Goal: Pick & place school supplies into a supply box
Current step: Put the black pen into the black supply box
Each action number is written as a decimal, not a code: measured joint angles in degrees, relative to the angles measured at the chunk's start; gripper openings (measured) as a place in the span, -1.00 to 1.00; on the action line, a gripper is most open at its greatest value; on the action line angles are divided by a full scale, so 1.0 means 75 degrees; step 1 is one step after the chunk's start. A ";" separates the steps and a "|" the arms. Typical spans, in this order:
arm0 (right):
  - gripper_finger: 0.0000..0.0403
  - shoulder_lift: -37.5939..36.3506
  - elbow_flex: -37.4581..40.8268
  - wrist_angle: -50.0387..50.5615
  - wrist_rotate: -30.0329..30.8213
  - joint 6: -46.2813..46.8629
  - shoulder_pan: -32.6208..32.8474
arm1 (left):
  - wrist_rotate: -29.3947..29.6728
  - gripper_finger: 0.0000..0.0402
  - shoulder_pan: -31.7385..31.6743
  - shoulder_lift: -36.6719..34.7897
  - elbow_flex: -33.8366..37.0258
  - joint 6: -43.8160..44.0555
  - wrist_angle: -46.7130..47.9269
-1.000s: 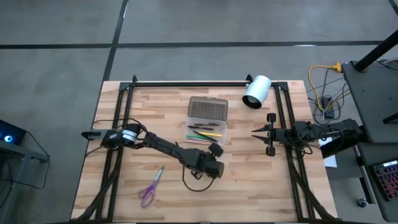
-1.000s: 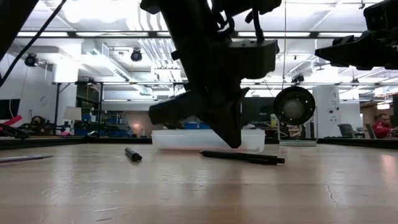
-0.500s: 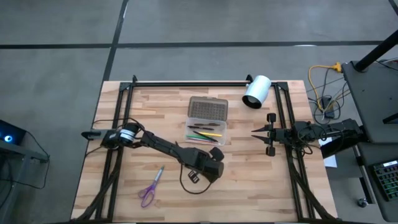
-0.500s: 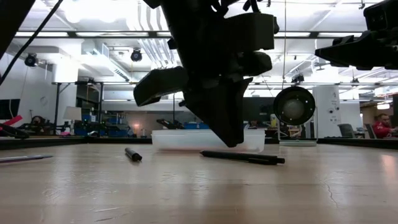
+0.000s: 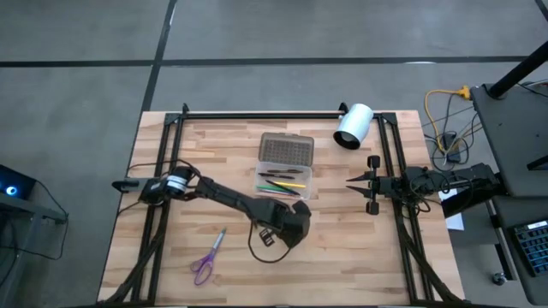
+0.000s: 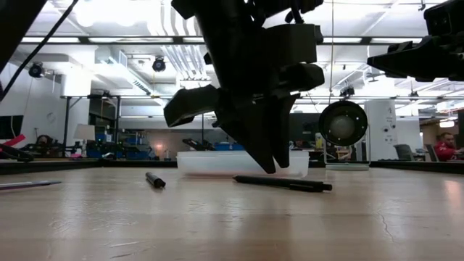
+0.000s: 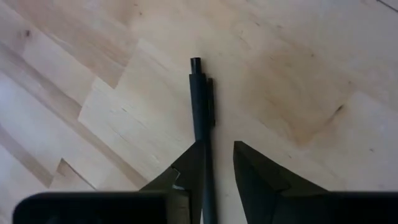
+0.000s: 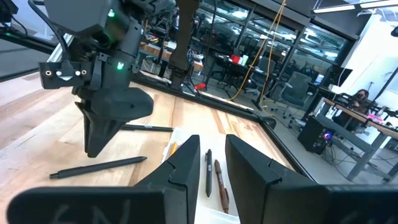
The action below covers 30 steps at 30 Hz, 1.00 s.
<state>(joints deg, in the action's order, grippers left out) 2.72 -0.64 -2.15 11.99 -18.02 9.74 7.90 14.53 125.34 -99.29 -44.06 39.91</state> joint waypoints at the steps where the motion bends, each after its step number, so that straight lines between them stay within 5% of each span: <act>1: -0.66 0.0000 0.0000 0.0000 0.0000 0.0000 -0.0003 | -0.0055 -0.66 -0.0031 -0.0001 0.0000 -0.0021 -0.0006; 30: -0.66 0.0001 0.0000 0.0000 -0.0002 0.0000 -0.0001 | -0.1445 -0.66 -0.0830 -0.0047 0.0936 0.0141 -0.0934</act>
<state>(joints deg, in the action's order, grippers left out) 2.73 -0.64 -2.15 11.97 -18.02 9.73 -2.94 8.31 124.99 -92.27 -43.00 32.91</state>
